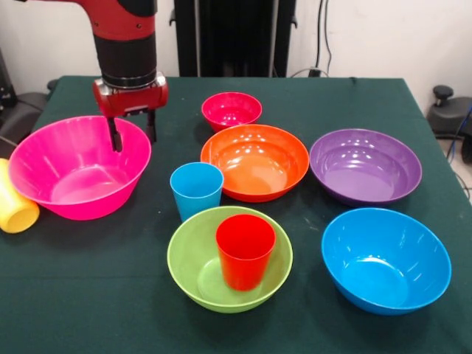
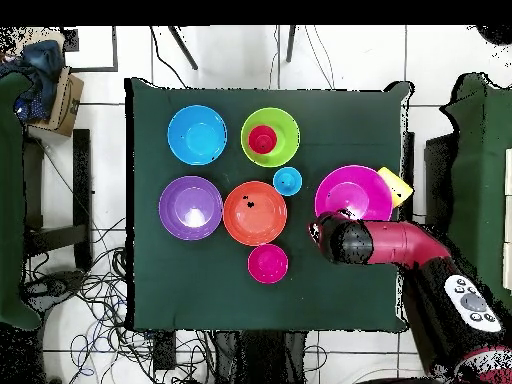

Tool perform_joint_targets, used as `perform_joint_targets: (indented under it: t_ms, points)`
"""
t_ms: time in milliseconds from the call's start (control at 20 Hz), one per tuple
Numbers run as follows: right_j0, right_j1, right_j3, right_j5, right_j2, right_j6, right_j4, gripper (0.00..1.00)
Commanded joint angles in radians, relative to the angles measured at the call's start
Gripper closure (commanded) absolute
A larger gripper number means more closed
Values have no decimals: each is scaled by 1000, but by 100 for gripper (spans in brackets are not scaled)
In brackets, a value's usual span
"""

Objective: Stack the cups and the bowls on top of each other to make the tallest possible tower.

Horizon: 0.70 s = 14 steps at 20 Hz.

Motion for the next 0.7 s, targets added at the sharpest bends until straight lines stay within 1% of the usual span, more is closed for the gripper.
perform_joint_targets:
  t_ms: [50,300,400,450,600,700]
  points:
    - [60,71,-102,11,-19,75,-32,0]
    - [89,106,-136,-7,-50,95,-43,0]
    - [78,109,-127,-21,-42,93,-32,0]
    - [77,108,-123,-35,-43,95,-28,100]
    - [51,109,-107,-37,-17,76,-16,100]
    - [45,113,-105,-28,-7,42,-30,100]
